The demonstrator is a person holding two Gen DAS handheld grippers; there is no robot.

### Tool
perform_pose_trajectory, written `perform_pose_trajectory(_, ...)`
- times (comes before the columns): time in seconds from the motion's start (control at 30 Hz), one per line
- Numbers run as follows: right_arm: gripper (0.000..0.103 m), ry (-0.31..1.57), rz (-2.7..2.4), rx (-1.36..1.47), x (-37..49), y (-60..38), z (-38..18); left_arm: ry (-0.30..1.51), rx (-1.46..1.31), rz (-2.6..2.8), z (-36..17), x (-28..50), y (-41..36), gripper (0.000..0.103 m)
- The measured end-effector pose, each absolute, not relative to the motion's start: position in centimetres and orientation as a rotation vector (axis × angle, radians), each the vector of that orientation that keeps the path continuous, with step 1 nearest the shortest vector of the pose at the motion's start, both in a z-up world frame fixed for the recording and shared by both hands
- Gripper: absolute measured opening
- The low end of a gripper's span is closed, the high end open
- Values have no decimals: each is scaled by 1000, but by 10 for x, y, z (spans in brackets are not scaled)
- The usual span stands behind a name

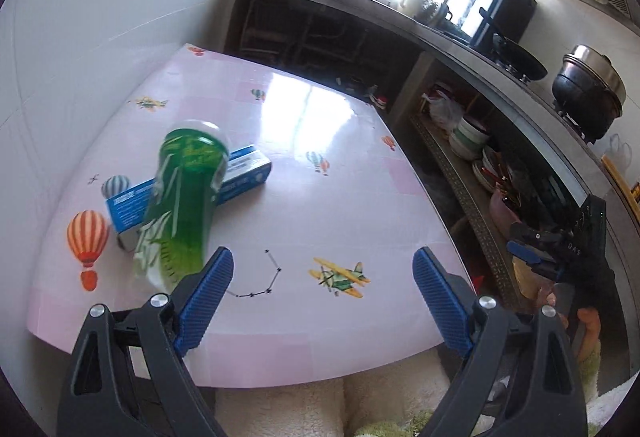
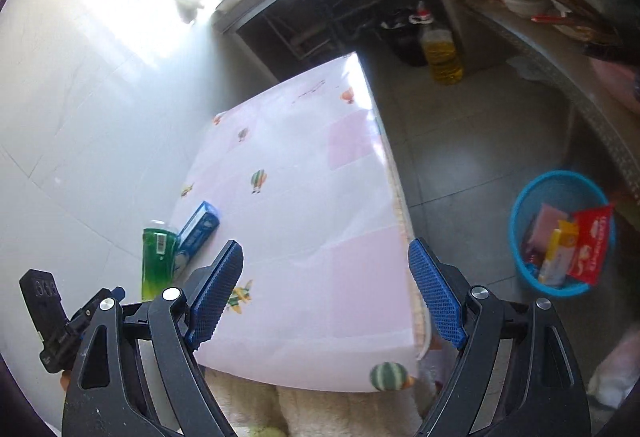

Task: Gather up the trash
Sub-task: 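Move both grippers back to the table, then reach the right gripper to the green plastic bottle and close on it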

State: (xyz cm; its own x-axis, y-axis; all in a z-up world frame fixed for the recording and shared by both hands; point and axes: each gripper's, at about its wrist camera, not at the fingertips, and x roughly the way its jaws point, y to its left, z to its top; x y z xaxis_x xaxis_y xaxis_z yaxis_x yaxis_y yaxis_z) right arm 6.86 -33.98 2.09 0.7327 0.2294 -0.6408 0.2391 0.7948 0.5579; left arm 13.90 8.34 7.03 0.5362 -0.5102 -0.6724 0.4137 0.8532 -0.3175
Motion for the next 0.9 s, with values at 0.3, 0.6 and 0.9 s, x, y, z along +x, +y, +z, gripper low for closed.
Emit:
perform_pose_trajectory(0.3,82,928,372,727,150,-245,15,854,-154,-423,56,134,138,89)
perform_pose_trajectory(0.6,82,1158,621,737,225,-118,-18,934,-177,-232,30,136,198,89)
perform_pose_trajectory(0.9,69,1297,643,726,256,-54,-55,906,-223,-211,30,140,214,89)
